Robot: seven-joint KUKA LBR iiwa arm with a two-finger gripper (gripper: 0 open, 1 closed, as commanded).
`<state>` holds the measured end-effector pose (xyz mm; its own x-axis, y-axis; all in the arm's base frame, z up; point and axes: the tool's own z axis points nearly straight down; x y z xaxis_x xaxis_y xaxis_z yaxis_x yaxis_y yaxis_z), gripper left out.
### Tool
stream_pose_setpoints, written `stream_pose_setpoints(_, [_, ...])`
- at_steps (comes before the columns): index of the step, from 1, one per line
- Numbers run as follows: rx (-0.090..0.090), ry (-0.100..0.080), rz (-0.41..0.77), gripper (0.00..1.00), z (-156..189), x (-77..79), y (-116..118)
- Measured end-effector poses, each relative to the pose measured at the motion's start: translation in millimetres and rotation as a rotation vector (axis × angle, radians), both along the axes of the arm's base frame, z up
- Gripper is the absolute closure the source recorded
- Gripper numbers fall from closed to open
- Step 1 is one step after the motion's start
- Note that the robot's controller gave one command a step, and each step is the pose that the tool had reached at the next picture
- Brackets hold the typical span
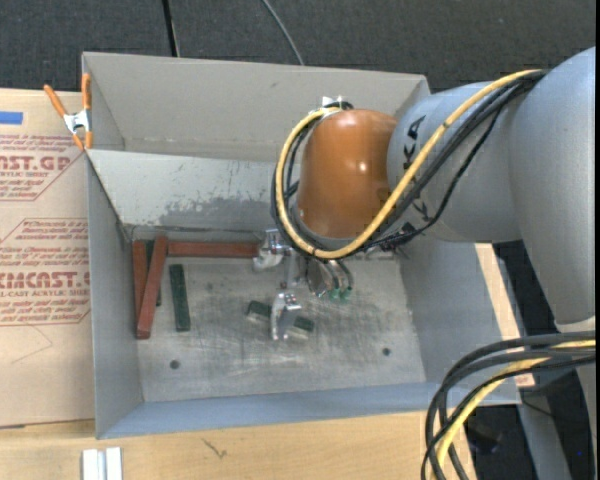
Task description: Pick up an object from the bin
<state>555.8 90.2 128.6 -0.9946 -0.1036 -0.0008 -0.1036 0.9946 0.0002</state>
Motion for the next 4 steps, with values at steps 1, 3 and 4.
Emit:
stream_pose_setpoints(1, [0.001,0.001,-0.346,0.00,-19.7,-4.3,-6.0])
stream_pose_setpoints(3, [0.011,-0.024,-0.509,1.00,-50.1,-11.9,-7.3])
stream_pose_setpoints(4, [0.011,-0.024,-0.509,1.00,-50.1,-11.9,-7.3])
